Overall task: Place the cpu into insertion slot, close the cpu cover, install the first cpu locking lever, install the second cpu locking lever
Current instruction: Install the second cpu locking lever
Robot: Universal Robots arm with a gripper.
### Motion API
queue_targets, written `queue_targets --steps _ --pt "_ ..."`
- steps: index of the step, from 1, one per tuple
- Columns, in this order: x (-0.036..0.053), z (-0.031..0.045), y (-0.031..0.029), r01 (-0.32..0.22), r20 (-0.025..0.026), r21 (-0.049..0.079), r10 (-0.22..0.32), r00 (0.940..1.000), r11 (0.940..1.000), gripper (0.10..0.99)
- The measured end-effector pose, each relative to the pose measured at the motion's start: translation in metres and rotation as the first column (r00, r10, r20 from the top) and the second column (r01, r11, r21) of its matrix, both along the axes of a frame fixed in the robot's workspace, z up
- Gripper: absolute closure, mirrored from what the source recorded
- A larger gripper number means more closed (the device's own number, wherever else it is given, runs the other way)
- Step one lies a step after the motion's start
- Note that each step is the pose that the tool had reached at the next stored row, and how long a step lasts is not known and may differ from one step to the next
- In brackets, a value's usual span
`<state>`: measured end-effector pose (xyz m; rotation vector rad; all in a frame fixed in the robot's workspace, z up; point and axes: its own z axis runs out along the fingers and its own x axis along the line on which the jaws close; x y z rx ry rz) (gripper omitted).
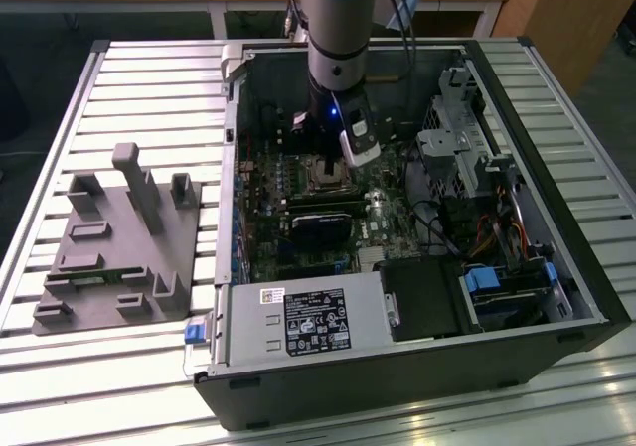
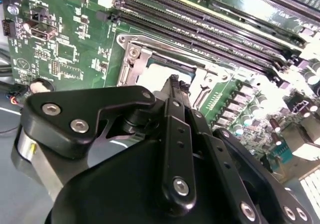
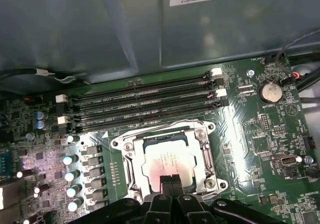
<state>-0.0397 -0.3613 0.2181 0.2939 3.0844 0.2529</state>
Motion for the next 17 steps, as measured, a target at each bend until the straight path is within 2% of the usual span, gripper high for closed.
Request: queue_targets --steps 1,3,10,17 --pt "-0.0012 -0.0007 0.0000 0.000 0.0063 0.000 0.000 1.0000 1.0000 0.980" --pt "-0.0018 -0.0015 0.0009 0.000 0.0098 -0.001 0.000 1.0000 1.0000 0.980" --pt "-0.0018 -0.0024 0.0138 0.000 0.0100 -0.005 0.000 0.9999 1.0000 0.980" --pt "-0.0018 -0.0025 0.0148 0.000 0.0100 -0.008 0.000 0.9999 1.0000 0.980"
